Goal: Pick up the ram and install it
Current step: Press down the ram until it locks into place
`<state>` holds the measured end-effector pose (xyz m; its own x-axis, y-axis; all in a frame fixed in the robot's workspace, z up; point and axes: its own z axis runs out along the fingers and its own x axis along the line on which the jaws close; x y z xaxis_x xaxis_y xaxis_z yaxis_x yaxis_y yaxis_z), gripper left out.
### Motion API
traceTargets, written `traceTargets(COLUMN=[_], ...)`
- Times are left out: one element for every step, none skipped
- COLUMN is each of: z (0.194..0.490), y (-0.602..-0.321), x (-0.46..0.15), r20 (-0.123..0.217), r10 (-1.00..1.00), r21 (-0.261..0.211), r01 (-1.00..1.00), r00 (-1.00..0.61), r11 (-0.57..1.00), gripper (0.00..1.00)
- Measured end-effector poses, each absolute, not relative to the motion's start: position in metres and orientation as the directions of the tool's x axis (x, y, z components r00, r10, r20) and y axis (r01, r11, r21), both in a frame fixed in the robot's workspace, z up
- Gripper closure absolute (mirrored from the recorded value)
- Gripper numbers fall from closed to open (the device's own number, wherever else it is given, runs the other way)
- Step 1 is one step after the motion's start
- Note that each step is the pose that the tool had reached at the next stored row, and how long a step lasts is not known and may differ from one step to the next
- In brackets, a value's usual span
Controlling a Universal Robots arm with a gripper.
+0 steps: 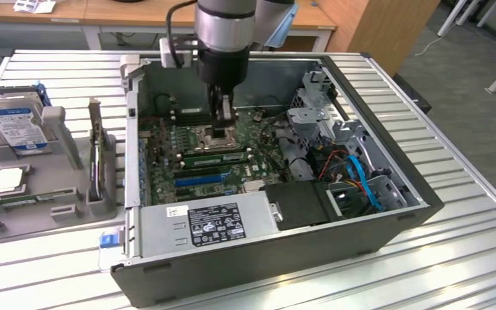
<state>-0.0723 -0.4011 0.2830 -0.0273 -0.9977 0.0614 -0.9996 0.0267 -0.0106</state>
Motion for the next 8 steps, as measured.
traceTargets(z=[0.287, 0.292, 0.297, 0.301, 0.306, 0.31, 0.315, 0.32], y=[-0.401, -0.401, -0.401, -0.401, -0.401, -0.401, -0.401, -0.401], x=[-0.072, -0.072, -0.072, -0.072, -0.072, -0.072, -0.072, -0.072], r20=[0.061, 0.061, 0.061, 0.061, 0.061, 0.061, 0.061, 0.061], r10=[-0.998, -0.998, -0.998, -0.998, -0.998, -0.998, -0.998, -0.998], r21=[-0.011, -0.01, -0.01, -0.01, -0.01, -0.01, -0.009, -0.009], r01=[-1.0, -1.0, -1.0, -1.0, -1.0, -1.0, -1.0, -1.0], r00=[-0.027, -0.027, -0.027, -0.027, -0.027, -0.027, -0.027, -0.027], r11=[0.027, 0.027, 0.027, 0.027, 0.027, 0.027, 0.027, 0.027], gripper=[0.89, 0.89, 0.89, 0.89, 0.89, 0.89, 0.89, 0.89])
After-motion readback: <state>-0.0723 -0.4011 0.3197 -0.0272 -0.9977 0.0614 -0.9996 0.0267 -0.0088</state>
